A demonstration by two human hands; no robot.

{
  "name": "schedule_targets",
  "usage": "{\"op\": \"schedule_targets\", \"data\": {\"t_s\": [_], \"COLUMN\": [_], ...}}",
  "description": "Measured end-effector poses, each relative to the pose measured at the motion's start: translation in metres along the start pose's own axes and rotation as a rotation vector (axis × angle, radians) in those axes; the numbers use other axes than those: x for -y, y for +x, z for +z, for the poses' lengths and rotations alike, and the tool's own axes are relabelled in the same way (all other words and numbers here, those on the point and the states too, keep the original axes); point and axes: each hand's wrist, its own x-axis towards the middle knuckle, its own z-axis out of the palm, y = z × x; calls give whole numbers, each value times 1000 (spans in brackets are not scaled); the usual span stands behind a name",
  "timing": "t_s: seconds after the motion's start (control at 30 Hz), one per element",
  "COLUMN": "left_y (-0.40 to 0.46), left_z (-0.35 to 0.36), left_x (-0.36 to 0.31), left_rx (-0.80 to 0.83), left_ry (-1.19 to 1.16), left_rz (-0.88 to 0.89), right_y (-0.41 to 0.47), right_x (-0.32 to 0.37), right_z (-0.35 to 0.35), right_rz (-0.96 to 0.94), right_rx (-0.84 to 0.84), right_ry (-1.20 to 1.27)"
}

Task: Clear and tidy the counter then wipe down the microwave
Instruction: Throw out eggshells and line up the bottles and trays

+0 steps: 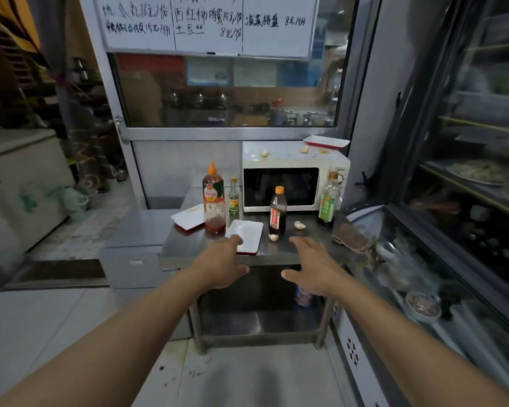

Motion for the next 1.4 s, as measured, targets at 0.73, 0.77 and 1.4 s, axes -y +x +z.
{"op": "schedule_targets", "data": {"t_s": [0.73, 0.77, 1.4], "left_y": [256, 265, 387], "left_z": [53, 55, 153], "left_x": [14, 13, -18], "left_rx": [183, 188, 128], "left_ry": [-25, -26, -154], "left_rz": [43, 42, -290], "right_y": [223, 230, 395], "right_x": [-96, -101, -253], "right_z": [11, 13, 41], "right_rz": [133, 140, -52], "right_rx": [51, 50, 190], "right_ry": [44, 49, 31]}}
